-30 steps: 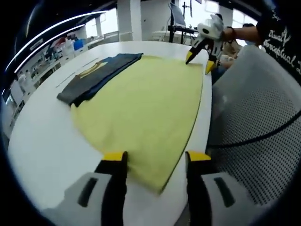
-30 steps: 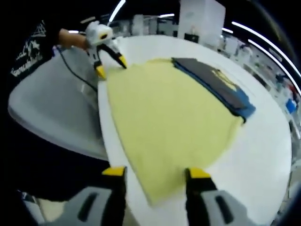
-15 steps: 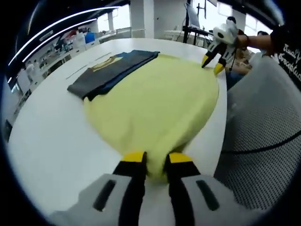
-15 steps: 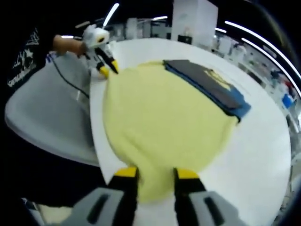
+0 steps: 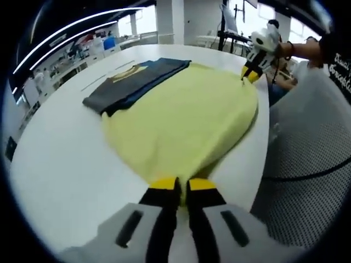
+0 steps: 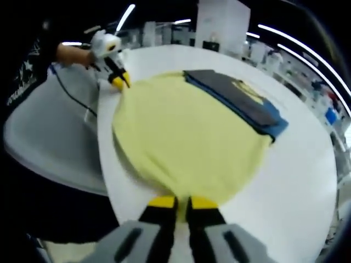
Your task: Fold the garment on the visible template until the final outline fits inside the template.
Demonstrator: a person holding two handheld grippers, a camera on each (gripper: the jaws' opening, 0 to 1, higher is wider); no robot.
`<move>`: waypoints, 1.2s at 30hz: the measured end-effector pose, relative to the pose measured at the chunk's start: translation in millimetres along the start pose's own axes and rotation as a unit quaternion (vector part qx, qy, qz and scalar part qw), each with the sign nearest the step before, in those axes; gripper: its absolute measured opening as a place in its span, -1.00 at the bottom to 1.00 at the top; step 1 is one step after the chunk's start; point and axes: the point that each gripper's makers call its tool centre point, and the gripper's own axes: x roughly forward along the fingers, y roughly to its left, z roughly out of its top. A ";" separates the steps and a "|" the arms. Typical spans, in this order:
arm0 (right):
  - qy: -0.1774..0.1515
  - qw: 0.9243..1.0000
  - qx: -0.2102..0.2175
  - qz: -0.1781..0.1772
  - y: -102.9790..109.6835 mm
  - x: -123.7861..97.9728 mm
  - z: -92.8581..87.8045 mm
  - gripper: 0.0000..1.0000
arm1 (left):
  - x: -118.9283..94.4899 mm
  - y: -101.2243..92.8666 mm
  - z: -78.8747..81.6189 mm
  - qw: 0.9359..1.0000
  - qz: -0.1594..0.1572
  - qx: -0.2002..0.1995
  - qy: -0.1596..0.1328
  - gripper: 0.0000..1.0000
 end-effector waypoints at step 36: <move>-0.088 0.992 0.088 -0.012 23.4 -56.5 23.2 -1.00 | -49.5 -28.4 22.7 0.997 0.014 -0.064 -0.030 -1.00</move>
